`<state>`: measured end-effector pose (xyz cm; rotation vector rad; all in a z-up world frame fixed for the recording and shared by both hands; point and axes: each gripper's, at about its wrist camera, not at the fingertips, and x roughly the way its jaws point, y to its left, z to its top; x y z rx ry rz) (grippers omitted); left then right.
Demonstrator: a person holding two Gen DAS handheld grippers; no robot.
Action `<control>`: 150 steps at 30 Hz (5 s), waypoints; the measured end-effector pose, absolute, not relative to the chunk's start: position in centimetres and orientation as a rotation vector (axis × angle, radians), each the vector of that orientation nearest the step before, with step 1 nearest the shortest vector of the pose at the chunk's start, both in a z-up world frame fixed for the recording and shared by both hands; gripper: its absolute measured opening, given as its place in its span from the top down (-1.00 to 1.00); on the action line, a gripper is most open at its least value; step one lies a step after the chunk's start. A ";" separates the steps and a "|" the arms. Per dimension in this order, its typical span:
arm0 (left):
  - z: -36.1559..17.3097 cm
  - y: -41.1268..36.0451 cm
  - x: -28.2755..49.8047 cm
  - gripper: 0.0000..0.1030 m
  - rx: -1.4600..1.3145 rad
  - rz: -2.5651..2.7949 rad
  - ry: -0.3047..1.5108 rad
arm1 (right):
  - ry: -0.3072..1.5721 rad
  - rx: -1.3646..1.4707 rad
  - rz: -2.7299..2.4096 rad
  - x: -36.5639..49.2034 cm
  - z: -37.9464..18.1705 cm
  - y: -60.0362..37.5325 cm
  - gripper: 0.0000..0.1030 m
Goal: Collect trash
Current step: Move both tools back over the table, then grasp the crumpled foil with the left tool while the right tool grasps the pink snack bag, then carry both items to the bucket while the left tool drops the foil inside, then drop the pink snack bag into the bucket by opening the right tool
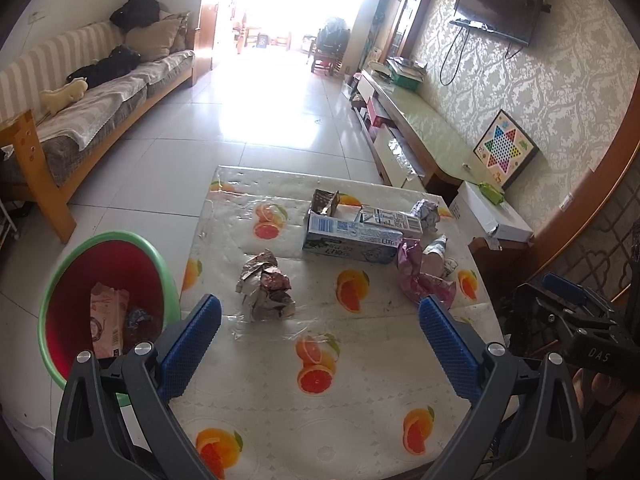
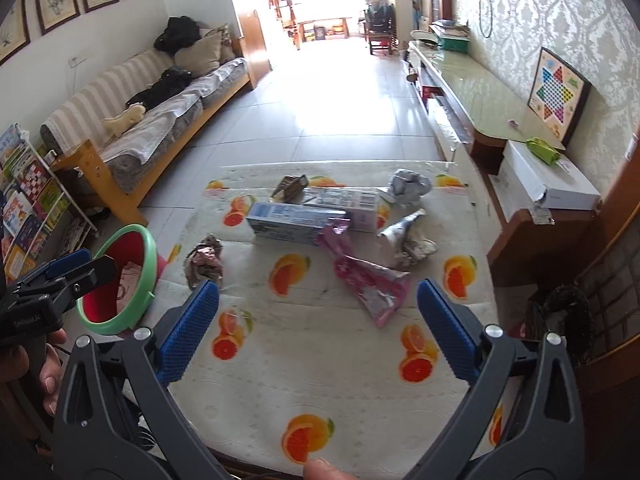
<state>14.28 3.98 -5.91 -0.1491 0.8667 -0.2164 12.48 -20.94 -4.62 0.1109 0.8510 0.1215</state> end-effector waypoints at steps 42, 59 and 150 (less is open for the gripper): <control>-22.6 3.9 28.5 -0.83 -0.051 -0.082 1.215 | 1.029 -0.070 0.154 22.9 -15.9 -19.5 -0.71; -21.6 3.3 27.2 0.20 -0.012 -0.127 1.209 | 1.077 -0.132 0.170 25.2 -19.2 -18.2 -0.42; -10.3 32.9 11.2 -0.80 -0.368 0.223 0.865 | 0.946 -0.224 0.643 18.0 -9.6 14.9 0.47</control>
